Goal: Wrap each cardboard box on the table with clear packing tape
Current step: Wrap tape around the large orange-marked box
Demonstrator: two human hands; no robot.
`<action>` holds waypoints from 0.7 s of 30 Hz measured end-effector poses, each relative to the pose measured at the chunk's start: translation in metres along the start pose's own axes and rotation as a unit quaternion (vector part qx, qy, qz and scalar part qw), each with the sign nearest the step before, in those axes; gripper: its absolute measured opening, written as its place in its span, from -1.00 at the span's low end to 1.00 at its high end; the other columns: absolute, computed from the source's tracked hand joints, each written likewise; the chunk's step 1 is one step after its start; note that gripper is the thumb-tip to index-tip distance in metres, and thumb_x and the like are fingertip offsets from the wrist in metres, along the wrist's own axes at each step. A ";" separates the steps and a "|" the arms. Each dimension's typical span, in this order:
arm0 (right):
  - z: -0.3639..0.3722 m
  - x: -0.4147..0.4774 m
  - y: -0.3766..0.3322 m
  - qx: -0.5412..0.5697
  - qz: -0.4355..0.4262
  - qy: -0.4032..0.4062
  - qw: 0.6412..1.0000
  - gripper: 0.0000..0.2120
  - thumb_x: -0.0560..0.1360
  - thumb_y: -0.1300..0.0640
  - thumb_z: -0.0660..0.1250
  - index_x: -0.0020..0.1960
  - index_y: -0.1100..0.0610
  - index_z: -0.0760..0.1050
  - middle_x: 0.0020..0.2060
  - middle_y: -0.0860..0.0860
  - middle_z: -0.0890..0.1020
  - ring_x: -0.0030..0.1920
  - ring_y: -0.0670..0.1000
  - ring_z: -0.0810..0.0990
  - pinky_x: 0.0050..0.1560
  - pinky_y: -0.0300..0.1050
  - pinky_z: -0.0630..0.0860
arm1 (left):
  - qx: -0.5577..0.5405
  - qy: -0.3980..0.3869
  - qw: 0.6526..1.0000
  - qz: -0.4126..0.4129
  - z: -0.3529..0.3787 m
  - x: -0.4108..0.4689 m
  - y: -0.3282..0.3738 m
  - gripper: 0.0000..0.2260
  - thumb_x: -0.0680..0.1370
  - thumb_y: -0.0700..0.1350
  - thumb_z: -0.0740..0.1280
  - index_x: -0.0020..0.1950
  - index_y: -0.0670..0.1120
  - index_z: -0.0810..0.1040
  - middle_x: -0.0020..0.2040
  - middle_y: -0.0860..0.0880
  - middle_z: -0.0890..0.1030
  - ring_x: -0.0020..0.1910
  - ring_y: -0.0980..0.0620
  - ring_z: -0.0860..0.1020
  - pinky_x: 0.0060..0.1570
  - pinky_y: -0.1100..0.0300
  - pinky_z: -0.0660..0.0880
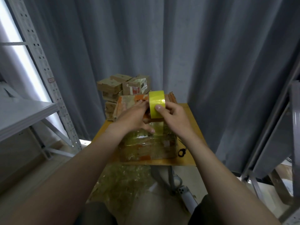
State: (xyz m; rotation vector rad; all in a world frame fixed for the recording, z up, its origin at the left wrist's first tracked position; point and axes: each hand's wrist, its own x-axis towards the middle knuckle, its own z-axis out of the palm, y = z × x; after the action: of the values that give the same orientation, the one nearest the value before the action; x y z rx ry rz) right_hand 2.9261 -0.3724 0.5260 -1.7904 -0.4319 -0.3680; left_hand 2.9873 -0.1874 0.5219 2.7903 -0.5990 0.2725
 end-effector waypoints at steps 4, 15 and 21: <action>-0.001 -0.008 -0.010 -0.008 0.004 0.060 0.998 -0.67 0.67 0.04 0.32 -0.27 -0.02 0.54 -0.48 -0.20 0.51 -0.42 -0.21 0.45 -0.34 -0.19 0.35 | 0.030 -0.002 1.000 0.008 0.005 0.005 -0.007 0.01 0.25 0.48 0.38 0.63 0.21 0.14 0.66 0.16 0.13 0.64 0.01 0.08 0.46 -0.47 0.03; 0.019 -0.080 0.032 -0.028 0.089 0.094 0.991 -0.47 0.64 -0.01 0.36 -0.40 0.02 0.18 -0.57 -0.14 0.19 -0.48 -0.12 0.18 -0.40 -0.15 0.18 | 0.057 -0.007 0.998 -0.028 0.002 -0.001 0.006 -0.07 0.44 0.28 0.47 0.67 0.05 0.10 0.67 0.14 0.05 0.65 0.07 -0.01 0.51 -0.42 -0.14; 0.027 -0.084 0.042 -0.020 0.117 0.093 0.989 -0.55 0.64 -0.03 0.35 -0.35 0.06 0.30 -0.54 -0.15 0.27 -0.47 -0.11 0.23 -0.42 -0.19 0.17 | 0.017 0.019 0.999 -0.021 0.005 -0.001 0.001 0.06 0.33 0.24 0.57 0.67 0.03 0.06 0.66 0.06 0.14 0.64 0.03 0.07 0.54 -0.31 0.08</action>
State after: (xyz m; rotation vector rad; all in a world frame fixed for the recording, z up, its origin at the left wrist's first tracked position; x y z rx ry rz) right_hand 2.8723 -0.3649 0.4444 -1.8037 -0.0814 -0.3748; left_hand 2.9868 -0.1895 0.5174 2.8202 -0.5316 0.3282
